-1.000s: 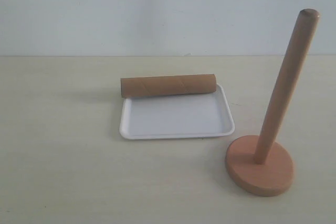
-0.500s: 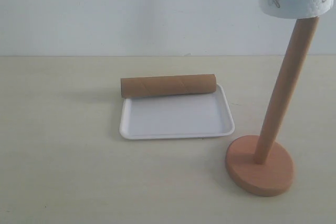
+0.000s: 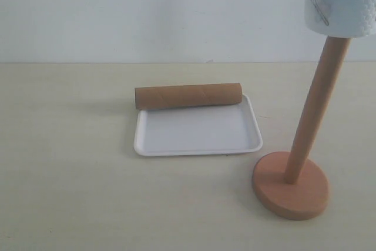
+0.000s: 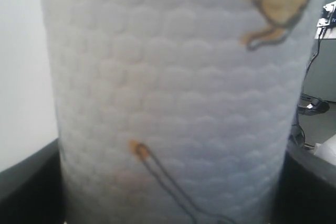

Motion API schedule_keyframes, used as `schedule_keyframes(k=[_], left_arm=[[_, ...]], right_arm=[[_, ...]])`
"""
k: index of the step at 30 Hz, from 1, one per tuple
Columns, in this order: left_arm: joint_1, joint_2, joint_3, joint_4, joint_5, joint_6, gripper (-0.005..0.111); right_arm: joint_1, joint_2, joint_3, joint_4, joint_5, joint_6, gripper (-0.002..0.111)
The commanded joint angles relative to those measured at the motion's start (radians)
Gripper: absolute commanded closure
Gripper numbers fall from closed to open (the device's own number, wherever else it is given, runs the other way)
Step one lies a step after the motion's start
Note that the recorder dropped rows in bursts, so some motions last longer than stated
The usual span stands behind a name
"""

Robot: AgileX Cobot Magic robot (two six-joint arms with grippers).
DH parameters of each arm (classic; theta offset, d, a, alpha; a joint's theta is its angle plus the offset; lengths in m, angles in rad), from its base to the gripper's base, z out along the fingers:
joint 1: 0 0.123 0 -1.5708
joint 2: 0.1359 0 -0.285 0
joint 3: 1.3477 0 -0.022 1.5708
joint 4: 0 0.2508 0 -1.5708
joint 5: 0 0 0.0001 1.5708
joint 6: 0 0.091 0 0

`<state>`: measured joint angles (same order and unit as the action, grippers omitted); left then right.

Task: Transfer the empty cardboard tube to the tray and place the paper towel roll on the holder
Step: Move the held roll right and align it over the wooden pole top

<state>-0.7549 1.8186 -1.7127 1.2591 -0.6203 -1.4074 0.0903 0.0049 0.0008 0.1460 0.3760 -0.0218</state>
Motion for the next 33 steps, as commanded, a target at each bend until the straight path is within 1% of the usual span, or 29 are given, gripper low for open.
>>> schedule_keyframes(k=[1,6,12,18,20,26,33], left_arm=[[-0.013,0.008,-0.003,-0.012,-0.010,0.021,0.103],[-0.013,0.023,-0.003,0.042,-0.008,0.013,0.103],[-0.013,0.062,0.007,0.047,-0.039,0.038,0.103],[-0.013,0.062,0.069,0.043,-0.038,0.093,0.103],[-0.013,0.062,0.097,0.020,-0.038,0.133,0.103],[-0.013,0.062,0.182,-0.129,-0.056,0.284,0.103],[-0.013,0.062,0.262,-0.219,-0.087,0.400,0.103]], right_arm=[[-0.007,-0.005,-0.001,0.000,-0.006,-0.001,0.108],[-0.007,-0.005,-0.001,0.000,-0.006,-0.001,0.108],[-0.007,-0.005,-0.001,0.000,-0.006,-0.001,0.108],[-0.007,-0.005,-0.001,0.000,-0.006,-0.001,0.108],[-0.007,-0.005,-0.001,0.000,-0.006,-0.001,0.108],[-0.007,-0.005,-0.001,0.000,-0.006,-0.001,0.108],[-0.007,-0.005,-0.001,0.000,-0.006,-0.001,0.108]])
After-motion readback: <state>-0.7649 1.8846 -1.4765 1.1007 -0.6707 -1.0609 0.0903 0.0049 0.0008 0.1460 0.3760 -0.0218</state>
